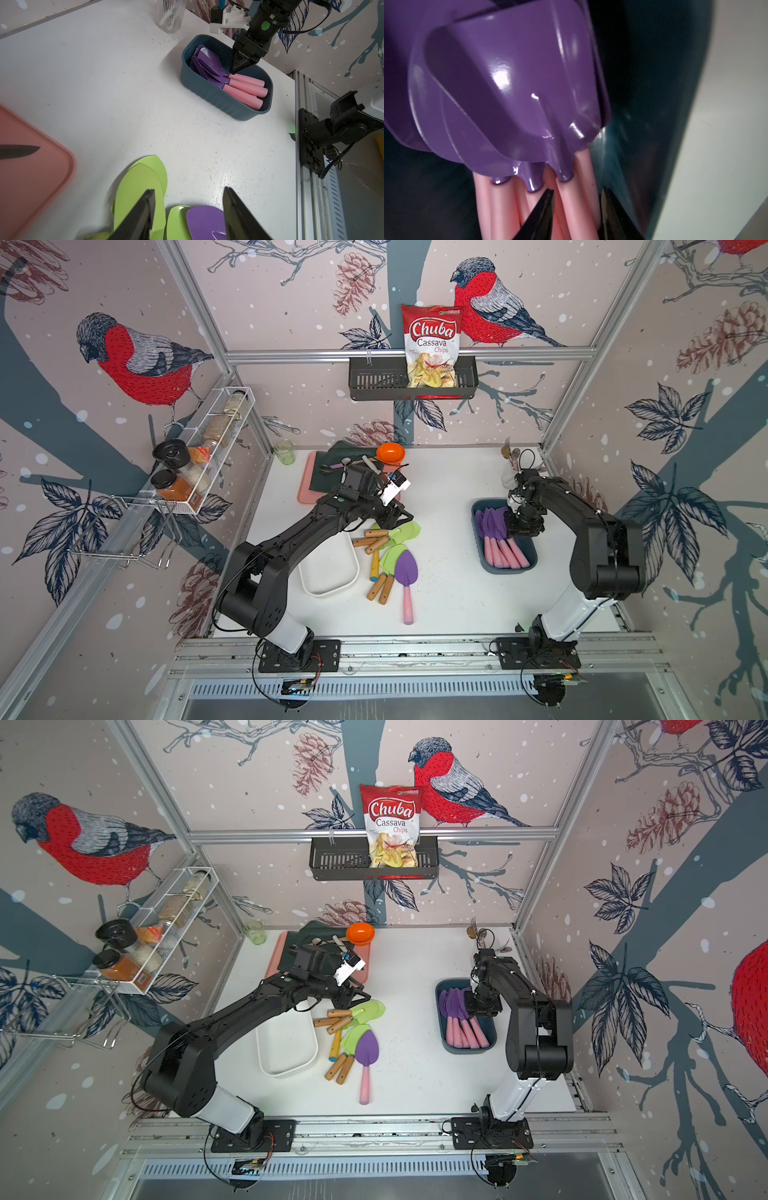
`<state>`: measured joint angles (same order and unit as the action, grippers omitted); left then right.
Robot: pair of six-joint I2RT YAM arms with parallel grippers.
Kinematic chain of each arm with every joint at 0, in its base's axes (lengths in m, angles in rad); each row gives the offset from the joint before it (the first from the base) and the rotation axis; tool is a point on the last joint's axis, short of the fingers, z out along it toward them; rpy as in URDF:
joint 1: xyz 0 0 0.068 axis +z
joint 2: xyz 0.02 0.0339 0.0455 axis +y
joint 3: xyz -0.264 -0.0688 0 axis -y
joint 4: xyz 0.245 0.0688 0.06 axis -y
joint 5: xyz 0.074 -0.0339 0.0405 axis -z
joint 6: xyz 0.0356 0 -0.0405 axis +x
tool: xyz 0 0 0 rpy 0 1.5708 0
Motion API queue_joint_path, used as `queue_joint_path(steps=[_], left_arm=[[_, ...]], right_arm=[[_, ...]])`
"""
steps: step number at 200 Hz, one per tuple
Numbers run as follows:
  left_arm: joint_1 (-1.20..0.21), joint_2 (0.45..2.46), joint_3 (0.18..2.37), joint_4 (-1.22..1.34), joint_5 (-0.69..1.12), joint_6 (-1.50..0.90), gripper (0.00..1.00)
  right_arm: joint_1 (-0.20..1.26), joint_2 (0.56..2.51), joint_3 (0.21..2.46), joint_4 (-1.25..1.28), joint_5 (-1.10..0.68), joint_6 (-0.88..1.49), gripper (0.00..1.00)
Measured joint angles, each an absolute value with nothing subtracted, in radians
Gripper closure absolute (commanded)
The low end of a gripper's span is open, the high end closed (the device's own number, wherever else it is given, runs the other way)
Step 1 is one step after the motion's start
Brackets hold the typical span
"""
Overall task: Sort the small shovels by color and place them into the storage box
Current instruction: Place the shovel in the storage box.
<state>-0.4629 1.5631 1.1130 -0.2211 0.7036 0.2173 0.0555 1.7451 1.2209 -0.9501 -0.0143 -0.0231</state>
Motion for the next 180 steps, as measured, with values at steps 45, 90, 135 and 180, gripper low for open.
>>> queue_joint_path(steps=[45, 90, 135, 180], left_arm=[[-0.463, 1.563, 1.113, -0.221, 0.704, 0.220, 0.44], [-0.463, 1.563, 1.113, -0.221, 0.702, 0.235, 0.44], [-0.463, 1.552, 1.110, -0.228, 0.684, 0.248, 0.43], [-0.416, 1.473, 1.064, -0.257, 0.656, 0.299, 0.32]], right_arm=[[0.073, 1.787, 1.233, -0.953, -0.009, -0.019, 0.72], [0.065, 1.790, 1.258, -0.972, 0.017, 0.001, 0.60], [0.132, 1.708, 1.327, -1.011, 0.056, 0.036, 0.57], [0.416, 1.640, 1.416, -1.024, 0.104, 0.194, 0.56]])
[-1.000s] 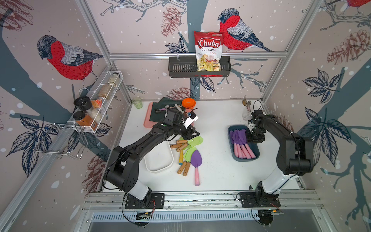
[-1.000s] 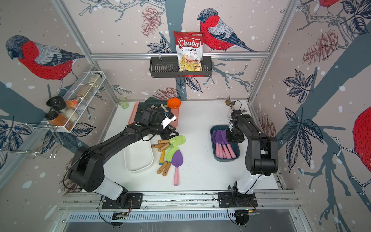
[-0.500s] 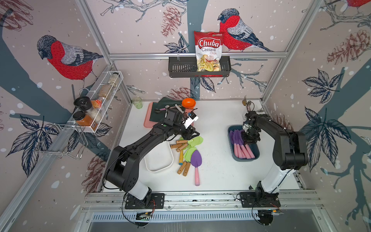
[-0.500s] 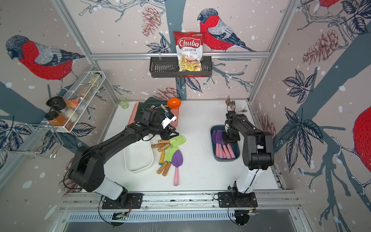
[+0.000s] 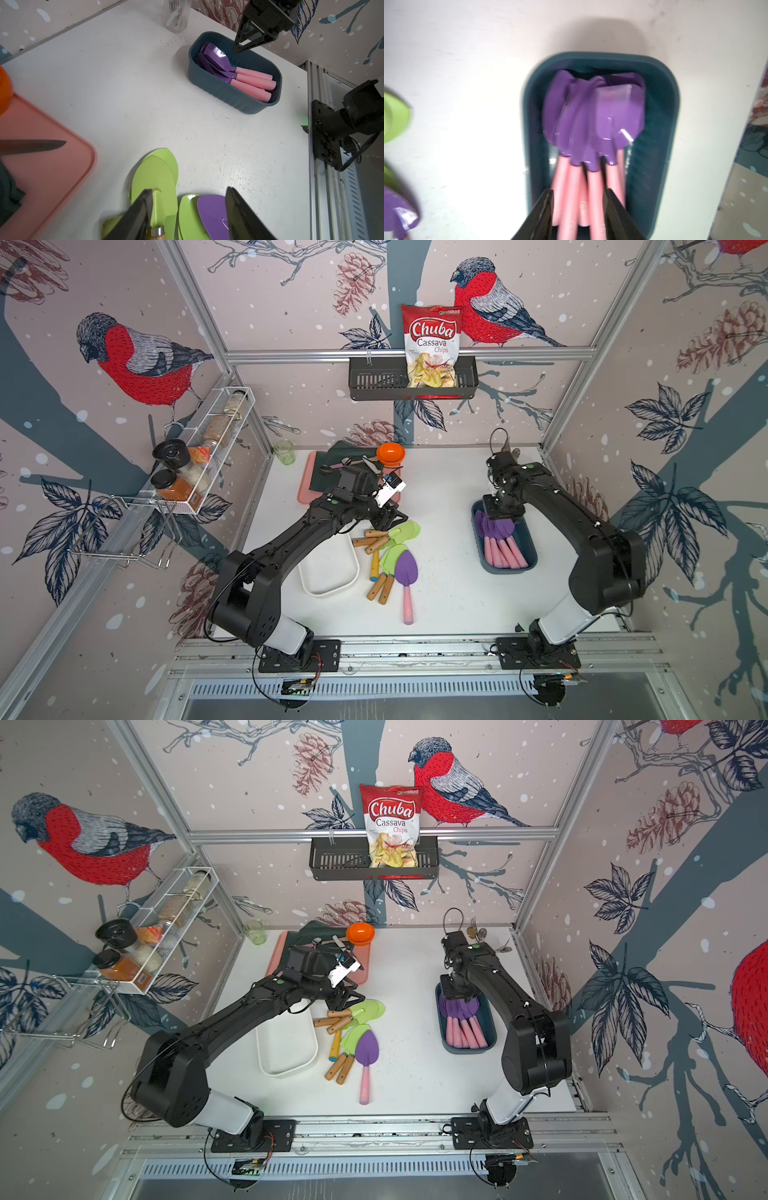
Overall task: Sort the small shovels by color and place them into the storage box
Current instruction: Place the shovel in the storage box, then pick up the shovel from the center of the board.
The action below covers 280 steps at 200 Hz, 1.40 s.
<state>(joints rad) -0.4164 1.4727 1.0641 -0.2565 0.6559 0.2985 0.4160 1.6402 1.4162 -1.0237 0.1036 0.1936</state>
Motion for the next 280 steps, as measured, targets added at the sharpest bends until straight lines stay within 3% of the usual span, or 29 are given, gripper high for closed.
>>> queue_joint_path(steps=[45, 115, 142, 210, 280], left_arm=[[-0.311, 1.352, 0.989, -0.314, 0.645, 0.382, 0.24], [-0.207, 1.203, 0.897, -0.555, 0.624, 0.775, 0.19], [-0.192, 1.167, 0.847, -0.614, 0.601, 0.872, 0.18], [-0.043, 1.098, 0.765, -0.601, 0.669, 0.812, 0.19], [-0.024, 1.093, 0.757, -0.578, 0.691, 0.789, 0.20]], right_arm=[[0.748, 1.641, 1.382, -0.957, 0.094, 0.458, 0.56], [1.119, 1.824, 1.367, -0.818, -0.007, 0.772, 0.57], [1.175, 1.863, 1.346, -0.792, -0.034, 0.842, 0.58], [1.189, 1.882, 1.301, -0.751, -0.127, 0.889, 0.58], [1.183, 1.934, 1.302, -0.756, -0.163, 0.889, 0.60]])
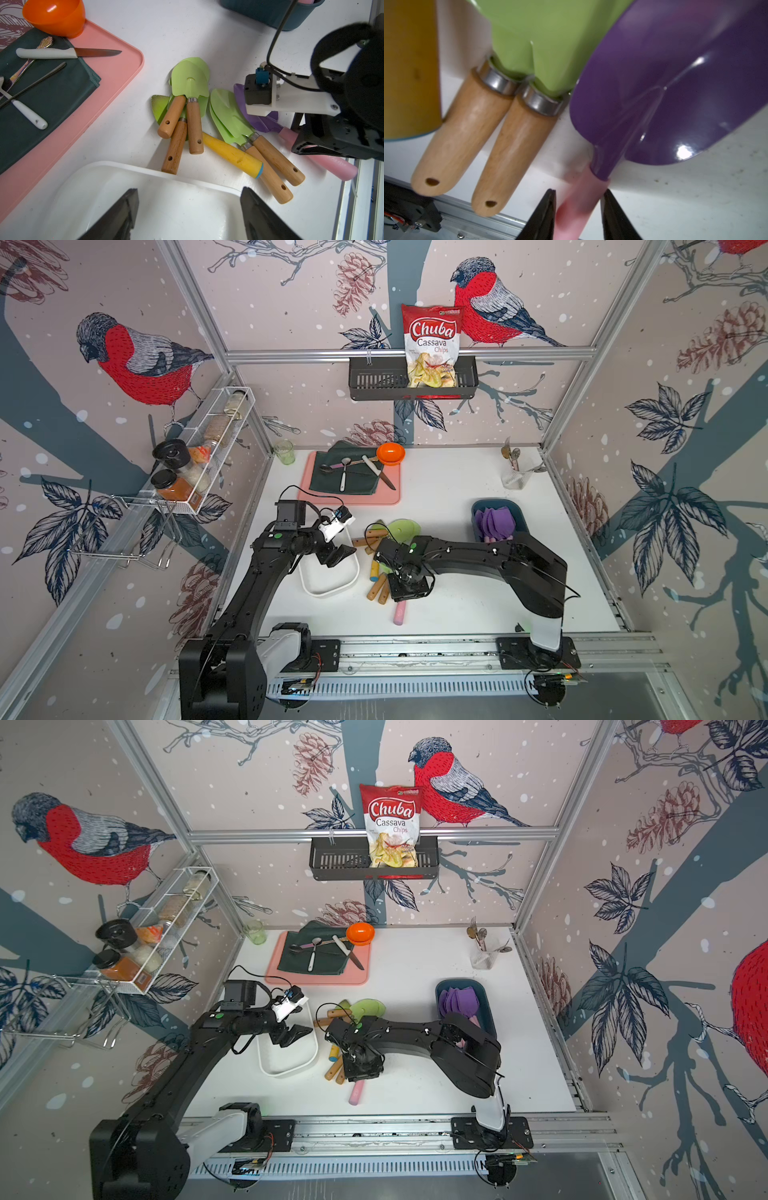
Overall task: Sort the small shovels by color and place them into the storage box
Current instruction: Pick up the shovel from the center of the board.
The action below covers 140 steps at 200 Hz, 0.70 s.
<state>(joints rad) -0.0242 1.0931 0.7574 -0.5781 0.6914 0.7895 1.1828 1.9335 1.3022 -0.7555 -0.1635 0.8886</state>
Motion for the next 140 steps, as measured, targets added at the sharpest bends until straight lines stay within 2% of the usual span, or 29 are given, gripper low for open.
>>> queue_joint_path(steps=[9, 43, 63, 101, 140], left_arm=[[-0.023, 1.093, 0.758, -0.577, 0.699, 0.786, 0.20], [-0.016, 1.103, 0.768, -0.569, 0.712, 0.763, 0.21], [-0.016, 1.109, 0.776, -0.564, 0.714, 0.758, 0.21], [-0.015, 1.133, 0.792, -0.562, 0.737, 0.746, 0.22], [-0.016, 1.192, 0.842, -0.527, 0.789, 0.682, 0.24]], right_arm=[[1.176, 1.937, 1.299, -0.761, -0.161, 0.889, 0.62], [1.148, 1.925, 1.252, -0.744, -0.166, 0.886, 0.81], [1.139, 1.908, 1.223, -0.723, -0.177, 0.889, 0.87], [1.112, 1.847, 1.149, -0.671, -0.184, 0.889, 0.92], [1.042, 1.760, 1.110, -0.739, -0.090, 0.865, 0.94]])
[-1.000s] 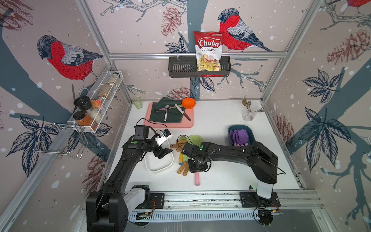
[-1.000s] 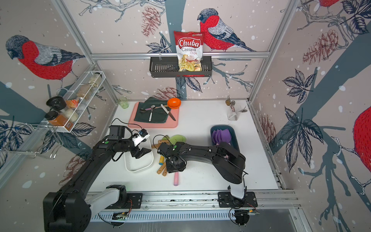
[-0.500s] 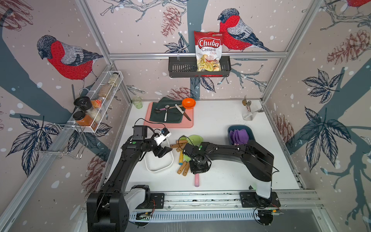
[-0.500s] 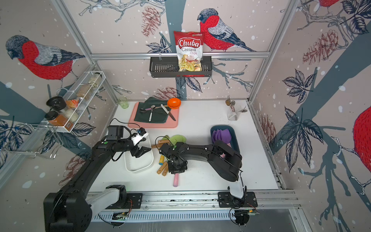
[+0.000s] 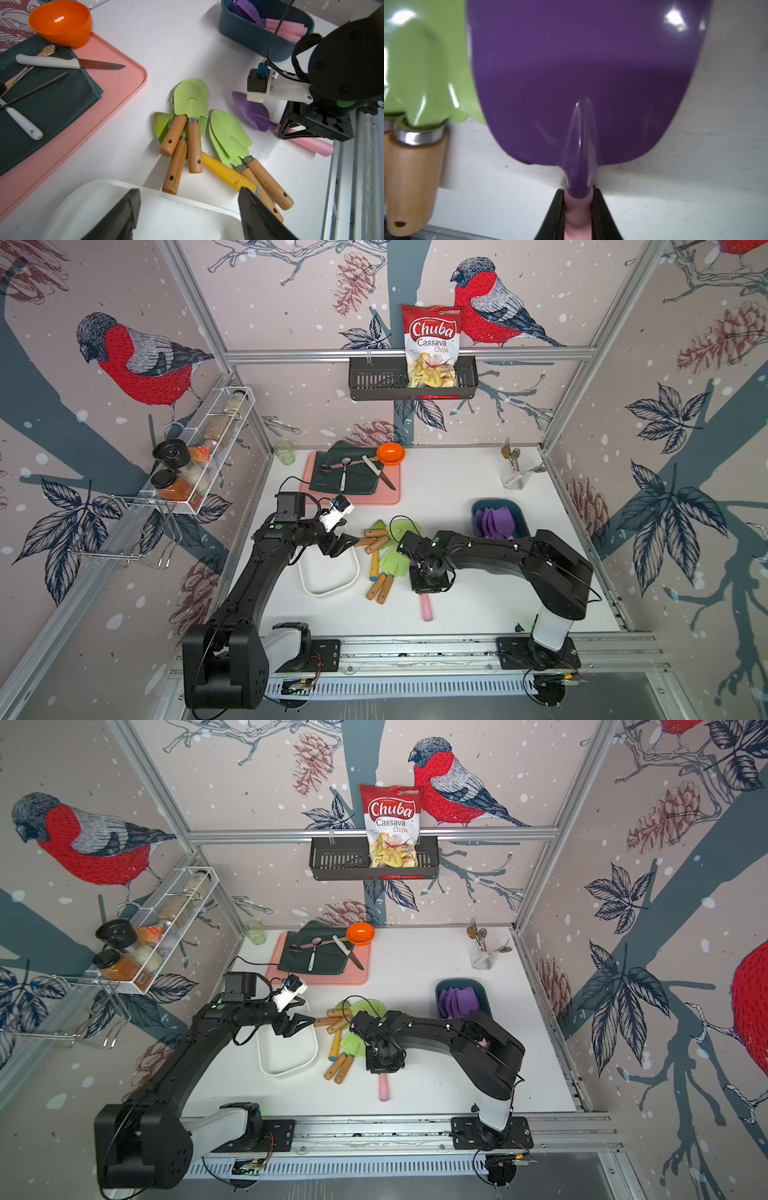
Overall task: Sort the small shovels by color and place them into the storage box
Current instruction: Pick up the shovel from the center of the board, then place the shovel in the storage box.
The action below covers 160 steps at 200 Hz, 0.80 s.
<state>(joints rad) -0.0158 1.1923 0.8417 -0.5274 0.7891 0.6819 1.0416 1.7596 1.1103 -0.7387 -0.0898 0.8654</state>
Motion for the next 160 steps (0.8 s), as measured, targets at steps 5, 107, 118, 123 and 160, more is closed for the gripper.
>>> queue_joint_path(steps=[5, 107, 118, 123, 160], left_arm=[[-0.019, 1.203, 0.850, -0.523, 0.795, 0.676, 0.24], [-0.292, 1.496, 1.131, -0.481, 0.837, 0.576, 0.25], [-0.307, 1.515, 1.148, -0.481, 0.836, 0.575, 0.25], [-0.312, 1.522, 1.154, -0.481, 0.836, 0.573, 0.25], [-0.334, 1.558, 1.167, -0.481, 0.833, 0.554, 0.25]], right_arm=[[1.032, 1.745, 1.114, -0.739, -0.082, 0.854, 0.94], [0.405, 1.578, 1.213, -0.864, -0.009, 0.343, 0.93], [0.315, 1.560, 1.213, -0.880, -0.003, 0.287, 0.91], [0.281, 1.552, 1.213, -0.887, 0.002, 0.265, 0.91], [0.087, 1.516, 1.213, -0.924, -0.014, 0.119, 0.90]])
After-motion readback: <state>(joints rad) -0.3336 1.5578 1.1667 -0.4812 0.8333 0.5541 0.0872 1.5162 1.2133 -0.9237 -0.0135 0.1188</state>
